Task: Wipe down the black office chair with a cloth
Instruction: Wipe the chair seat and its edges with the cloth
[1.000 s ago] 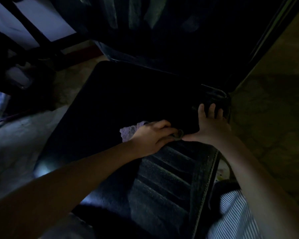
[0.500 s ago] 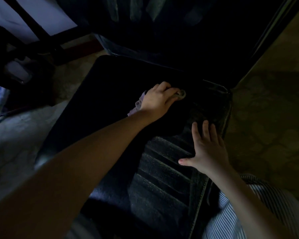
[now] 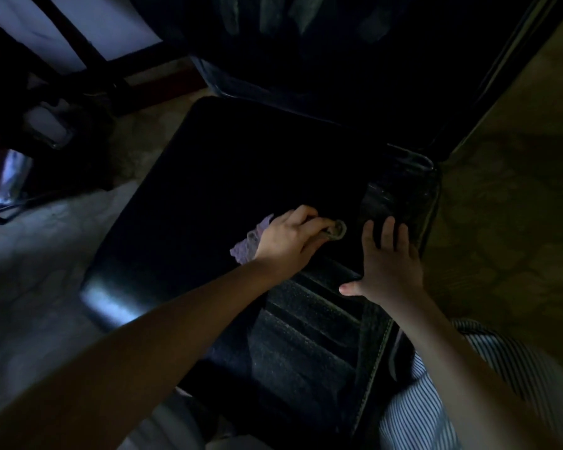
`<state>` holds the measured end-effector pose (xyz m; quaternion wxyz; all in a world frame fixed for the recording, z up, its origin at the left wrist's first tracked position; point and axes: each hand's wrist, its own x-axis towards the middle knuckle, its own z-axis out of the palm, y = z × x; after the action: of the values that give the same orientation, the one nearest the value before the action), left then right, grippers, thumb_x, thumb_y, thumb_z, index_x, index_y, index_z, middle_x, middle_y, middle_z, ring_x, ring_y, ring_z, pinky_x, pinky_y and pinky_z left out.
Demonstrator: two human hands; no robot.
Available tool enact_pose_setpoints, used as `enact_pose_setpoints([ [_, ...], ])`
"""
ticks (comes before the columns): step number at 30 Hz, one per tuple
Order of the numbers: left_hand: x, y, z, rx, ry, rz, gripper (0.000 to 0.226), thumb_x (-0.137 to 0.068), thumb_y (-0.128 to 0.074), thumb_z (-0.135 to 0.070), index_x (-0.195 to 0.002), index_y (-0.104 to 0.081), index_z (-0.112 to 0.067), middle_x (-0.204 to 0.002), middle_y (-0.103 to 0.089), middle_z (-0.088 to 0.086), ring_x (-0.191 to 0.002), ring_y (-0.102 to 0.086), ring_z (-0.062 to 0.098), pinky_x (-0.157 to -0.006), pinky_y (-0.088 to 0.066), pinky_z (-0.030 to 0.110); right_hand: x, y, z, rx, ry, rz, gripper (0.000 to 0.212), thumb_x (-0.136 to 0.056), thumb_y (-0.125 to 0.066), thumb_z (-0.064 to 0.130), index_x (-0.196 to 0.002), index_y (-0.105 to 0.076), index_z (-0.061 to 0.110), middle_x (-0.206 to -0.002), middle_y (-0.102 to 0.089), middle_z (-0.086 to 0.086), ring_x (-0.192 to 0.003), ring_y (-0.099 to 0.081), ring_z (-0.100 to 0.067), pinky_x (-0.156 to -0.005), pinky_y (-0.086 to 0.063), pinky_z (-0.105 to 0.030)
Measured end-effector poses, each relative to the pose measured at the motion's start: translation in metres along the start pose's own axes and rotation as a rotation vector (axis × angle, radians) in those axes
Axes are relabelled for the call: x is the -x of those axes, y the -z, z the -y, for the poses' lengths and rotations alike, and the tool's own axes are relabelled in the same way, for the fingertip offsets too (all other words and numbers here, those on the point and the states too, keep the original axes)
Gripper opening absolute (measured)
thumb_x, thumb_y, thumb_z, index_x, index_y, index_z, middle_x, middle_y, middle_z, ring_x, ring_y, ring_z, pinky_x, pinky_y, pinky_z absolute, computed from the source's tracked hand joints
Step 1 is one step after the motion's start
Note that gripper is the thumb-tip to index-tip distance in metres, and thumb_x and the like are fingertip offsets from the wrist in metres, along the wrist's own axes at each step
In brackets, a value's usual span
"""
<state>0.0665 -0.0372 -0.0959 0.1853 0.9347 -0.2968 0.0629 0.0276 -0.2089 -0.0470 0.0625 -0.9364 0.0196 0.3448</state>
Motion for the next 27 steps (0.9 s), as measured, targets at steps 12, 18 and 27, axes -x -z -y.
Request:
enact_pose_setpoints([
  [12,0.073,0.017,-0.022,0.195,0.033,0.109,0.029,-0.091,-0.049,-0.031,-0.110,-0.065,-0.017,-0.098,-0.058,0.004,-0.081,-0.057,0.018,-0.060,-0.051,0.028,0.018,-0.007,-0.010,-0.114,0.073,-0.088,0.107,-0.082,-0.059,0.059,-0.149,0.015,0.022,-0.155,0.023,-0.011,-0.143,0.014,-0.036,-0.116,-0.005,-0.046],
  [18,0.036,0.022,-0.010,-0.014,0.060,-0.072,0.032,-0.090,-0.047,-0.029,-0.104,-0.070,-0.012,-0.094,-0.063,0.010,-0.079,-0.062,0.026,-0.064,-0.049,0.031,0.059,-0.043,0.006,-0.095,0.152,-0.072,0.103,-0.082,-0.053,0.064,-0.150,0.013,0.023,-0.155,0.023,-0.007,-0.143,0.016,-0.030,-0.116,0.001,-0.042],
  [27,0.022,0.004,-0.016,-0.054,0.123,-0.013,0.034,-0.088,-0.043,-0.031,-0.100,-0.068,-0.013,-0.092,-0.064,0.007,-0.078,-0.064,0.026,-0.058,-0.050,0.028,0.058,-0.060,0.019,-0.103,0.072,-0.069,0.109,-0.080,-0.061,0.057,-0.148,0.018,0.025,-0.154,0.026,-0.006,-0.142,0.020,-0.028,-0.116,0.002,-0.042],
])
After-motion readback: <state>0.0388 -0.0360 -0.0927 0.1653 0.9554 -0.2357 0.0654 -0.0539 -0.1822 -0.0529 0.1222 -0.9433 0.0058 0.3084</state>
